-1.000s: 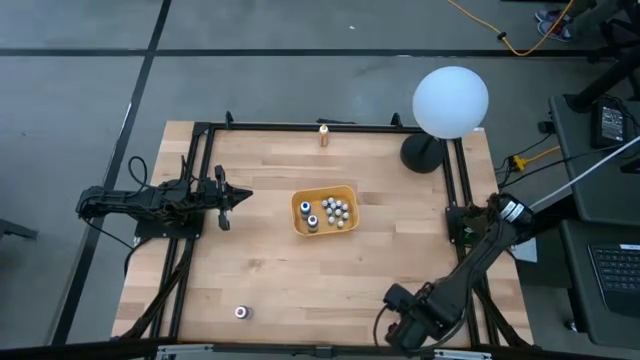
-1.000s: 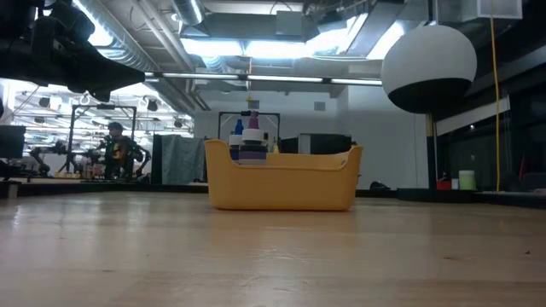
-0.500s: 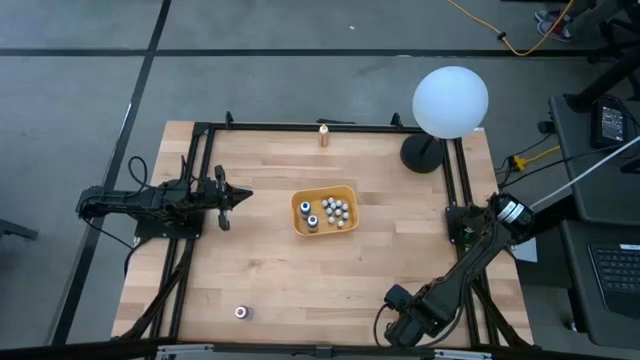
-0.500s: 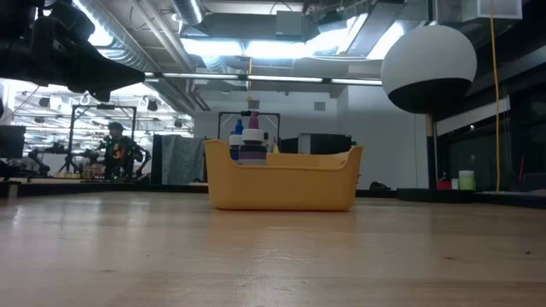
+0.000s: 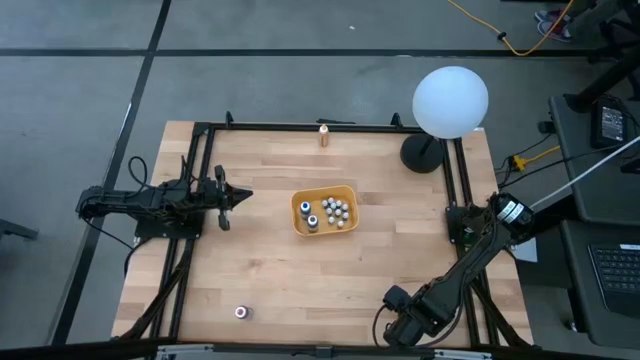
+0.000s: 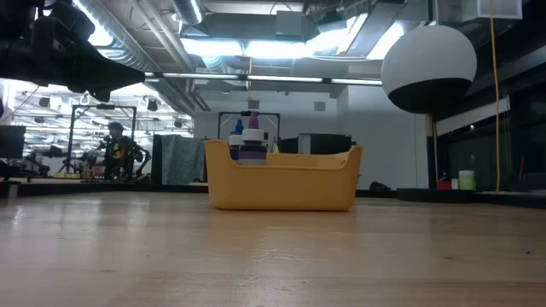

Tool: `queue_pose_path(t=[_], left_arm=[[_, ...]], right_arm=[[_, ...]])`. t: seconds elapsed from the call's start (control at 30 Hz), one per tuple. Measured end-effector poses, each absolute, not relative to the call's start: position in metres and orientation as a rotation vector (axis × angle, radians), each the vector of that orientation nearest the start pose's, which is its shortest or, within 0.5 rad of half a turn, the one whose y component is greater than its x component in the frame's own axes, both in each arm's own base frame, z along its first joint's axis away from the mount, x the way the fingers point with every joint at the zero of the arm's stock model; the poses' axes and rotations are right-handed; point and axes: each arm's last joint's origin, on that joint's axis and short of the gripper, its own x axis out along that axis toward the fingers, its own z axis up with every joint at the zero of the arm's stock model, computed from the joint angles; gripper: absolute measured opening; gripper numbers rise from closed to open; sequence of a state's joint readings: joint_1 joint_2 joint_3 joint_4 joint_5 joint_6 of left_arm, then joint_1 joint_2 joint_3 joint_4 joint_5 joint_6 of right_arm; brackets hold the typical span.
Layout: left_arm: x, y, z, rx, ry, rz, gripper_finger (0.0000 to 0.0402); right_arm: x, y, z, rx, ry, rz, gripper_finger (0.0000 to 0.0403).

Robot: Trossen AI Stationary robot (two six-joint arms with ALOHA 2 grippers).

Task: Pick & Place food coloring
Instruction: Put the orange food coloring bottle into the yellow bin

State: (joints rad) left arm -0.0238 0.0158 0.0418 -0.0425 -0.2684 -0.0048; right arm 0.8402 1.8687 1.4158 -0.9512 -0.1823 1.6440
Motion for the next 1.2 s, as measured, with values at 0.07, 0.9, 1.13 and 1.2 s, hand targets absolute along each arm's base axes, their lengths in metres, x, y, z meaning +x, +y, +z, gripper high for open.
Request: queue_pose_path(t=[0.07, 0.9, 1.13, 1.2], left_arm=[[0.095, 0.005, 0.172, -0.002, 0.016, 0.245, 0.0006], [0.095, 0.005, 0.172, -0.002, 0.015, 0.245, 0.0010], [0.095, 0.005, 0.172, -0.002, 0.015, 0.245, 0.0006], [0.095, 0.005, 0.172, -0.002, 0.015, 0.245, 0.0006]], right_arm=[[0.236, 0.272, 0.208, 0.801, 1.597, -0.443, 0.0237], [0.262, 0.251, 0.303, 0.667, 1.501, -0.361, 0.0124], [0.272, 0.211, 0.357, 0.531, 1.467, -0.316, 0.0128], [0.280, 0.202, 0.357, 0.503, 1.480, -0.256, 0.0127]])
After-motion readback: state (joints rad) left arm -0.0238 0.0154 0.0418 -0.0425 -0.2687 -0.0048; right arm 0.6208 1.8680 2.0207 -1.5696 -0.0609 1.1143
